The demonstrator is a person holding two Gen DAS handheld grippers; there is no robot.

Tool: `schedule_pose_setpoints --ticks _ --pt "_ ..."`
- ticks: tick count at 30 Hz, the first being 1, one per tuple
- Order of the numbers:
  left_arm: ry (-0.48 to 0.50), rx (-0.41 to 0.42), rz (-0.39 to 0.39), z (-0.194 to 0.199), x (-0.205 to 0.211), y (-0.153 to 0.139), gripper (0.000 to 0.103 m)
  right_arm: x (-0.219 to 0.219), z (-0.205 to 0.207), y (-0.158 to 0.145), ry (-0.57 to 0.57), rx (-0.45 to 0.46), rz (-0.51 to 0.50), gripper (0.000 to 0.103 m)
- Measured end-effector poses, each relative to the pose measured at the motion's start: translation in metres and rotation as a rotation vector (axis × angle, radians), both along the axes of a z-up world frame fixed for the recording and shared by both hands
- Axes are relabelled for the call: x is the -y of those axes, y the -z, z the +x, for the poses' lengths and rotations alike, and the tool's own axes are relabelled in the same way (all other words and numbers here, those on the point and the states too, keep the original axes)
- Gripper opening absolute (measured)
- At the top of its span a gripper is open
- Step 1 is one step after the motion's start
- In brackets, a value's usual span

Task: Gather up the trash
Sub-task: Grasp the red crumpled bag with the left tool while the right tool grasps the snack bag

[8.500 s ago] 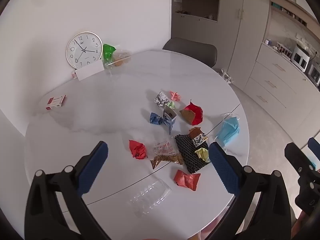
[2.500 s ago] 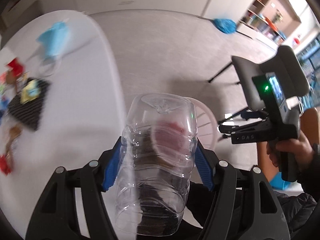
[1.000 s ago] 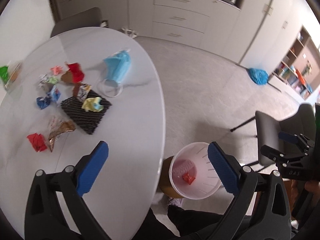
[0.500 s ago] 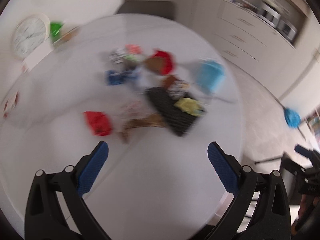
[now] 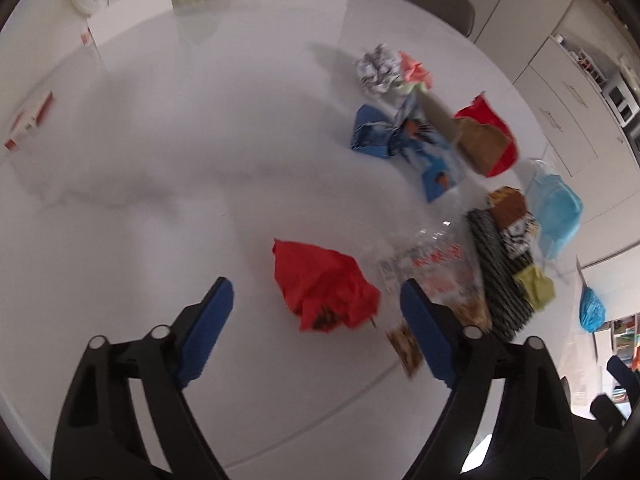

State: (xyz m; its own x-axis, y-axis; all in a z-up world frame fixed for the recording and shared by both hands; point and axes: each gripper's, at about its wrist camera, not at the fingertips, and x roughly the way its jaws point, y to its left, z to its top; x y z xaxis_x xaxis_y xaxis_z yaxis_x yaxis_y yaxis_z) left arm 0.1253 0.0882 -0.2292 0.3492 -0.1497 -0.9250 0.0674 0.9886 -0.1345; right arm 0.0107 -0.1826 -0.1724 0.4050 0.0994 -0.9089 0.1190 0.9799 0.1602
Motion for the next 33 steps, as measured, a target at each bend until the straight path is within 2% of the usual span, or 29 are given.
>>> schedule_pose_setpoints --ticks 3,7,9,12,18,19,25,28,33 --pt "0.011 -0.024 -0.006 0.009 0.002 0.014 0.072 -0.01 0.012 0.006 -0.024 -0.018 -0.001 0.101" --pt "0.032 -0.046 -0.027 0.011 0.0 0.027 0.055 -0.022 0.024 0.011 -0.069 -0.03 0.005 0.101" --pt "0.028 -0.046 -0.046 0.009 -0.005 0.03 0.052 -0.03 0.031 0.011 -0.11 -0.026 0.007 0.101" --pt "0.012 -0.05 -0.082 0.007 -0.01 0.03 0.048 -0.049 0.046 0.007 -0.238 -0.013 -0.019 0.101" --pt "-0.013 -0.044 -0.156 -0.004 -0.025 0.017 0.047 -0.108 0.078 0.002 -0.715 0.041 -0.194 0.101" --pt "-0.011 -0.038 -0.16 -0.006 -0.027 0.014 0.047 -0.122 0.084 0.005 -0.827 0.047 -0.24 0.101" --pt "0.017 -0.018 -0.189 -0.003 -0.027 0.007 0.047 -0.175 0.095 0.024 -1.274 0.088 -0.439 0.101" --pt "0.028 -0.029 -0.188 -0.002 -0.029 0.013 0.047 -0.19 0.103 0.037 -1.421 0.094 -0.512 0.101" --pt "0.024 -0.054 -0.209 0.005 -0.036 0.024 0.047 -0.206 0.111 0.055 -1.604 0.088 -0.563 0.101"
